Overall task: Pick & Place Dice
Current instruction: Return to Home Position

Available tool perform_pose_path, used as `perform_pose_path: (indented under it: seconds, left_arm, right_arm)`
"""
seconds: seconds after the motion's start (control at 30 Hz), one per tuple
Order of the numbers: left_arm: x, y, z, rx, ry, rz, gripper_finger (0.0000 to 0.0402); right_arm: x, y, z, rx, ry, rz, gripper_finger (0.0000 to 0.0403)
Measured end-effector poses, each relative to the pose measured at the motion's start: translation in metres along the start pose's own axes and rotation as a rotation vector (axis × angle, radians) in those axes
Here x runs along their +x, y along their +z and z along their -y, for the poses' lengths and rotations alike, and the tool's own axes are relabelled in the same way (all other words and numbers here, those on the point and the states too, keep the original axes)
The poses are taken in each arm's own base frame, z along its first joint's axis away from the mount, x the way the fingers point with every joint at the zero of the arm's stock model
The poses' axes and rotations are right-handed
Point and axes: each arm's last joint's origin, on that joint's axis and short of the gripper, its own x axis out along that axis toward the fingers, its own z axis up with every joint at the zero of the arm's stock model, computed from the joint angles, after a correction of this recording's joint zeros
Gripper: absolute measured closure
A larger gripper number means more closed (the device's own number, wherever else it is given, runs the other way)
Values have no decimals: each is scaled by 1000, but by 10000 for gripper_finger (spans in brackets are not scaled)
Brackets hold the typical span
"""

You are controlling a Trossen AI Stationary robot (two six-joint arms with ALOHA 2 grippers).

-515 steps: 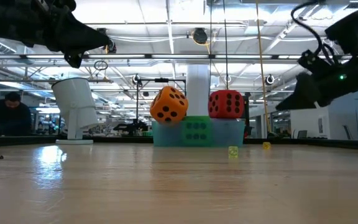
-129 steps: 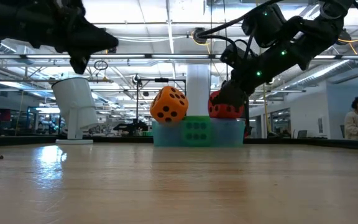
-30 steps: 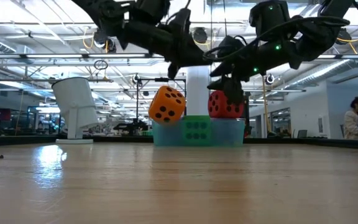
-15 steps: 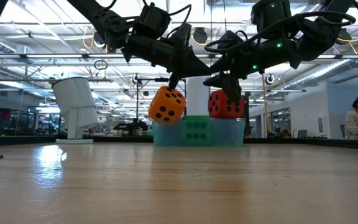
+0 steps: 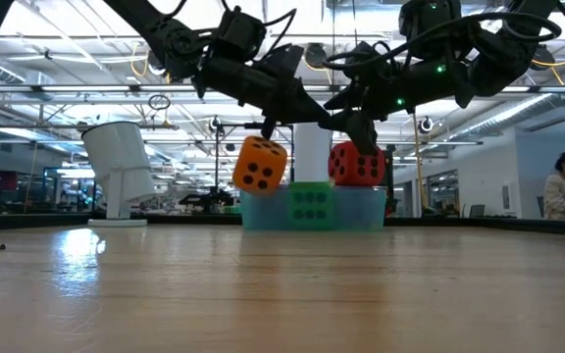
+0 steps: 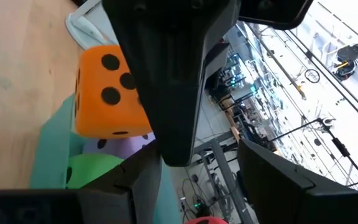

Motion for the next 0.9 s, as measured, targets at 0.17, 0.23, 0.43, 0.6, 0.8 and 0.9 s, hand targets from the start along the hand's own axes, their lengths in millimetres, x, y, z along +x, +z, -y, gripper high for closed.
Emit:
perform_pose_path:
  seconds: [0.17,0.23,0.43,0.6,0.8,0.9]
  left_arm:
    - [1,-1,4,26,58,12,394]
    - [2,0,5,29,67,23,397]
    - [-12,24,16,115,-14,144,392]
    - [-47,52,42,216,-49,187,399]
    - [-113,79,88,345,-117,185,394]
    - [-145,81,108,368,-127,151,399]
  right_arm:
    - [0,0,0,13,-1,-1,204]
    - [0,0,0,29,-4,-2,204]
    - [-6,5,4,196,-117,-94,204]
    - [-24,21,10,287,-126,-66,204]
    - [-63,46,26,387,65,97,204]
    - [-84,50,41,511,225,196,209]
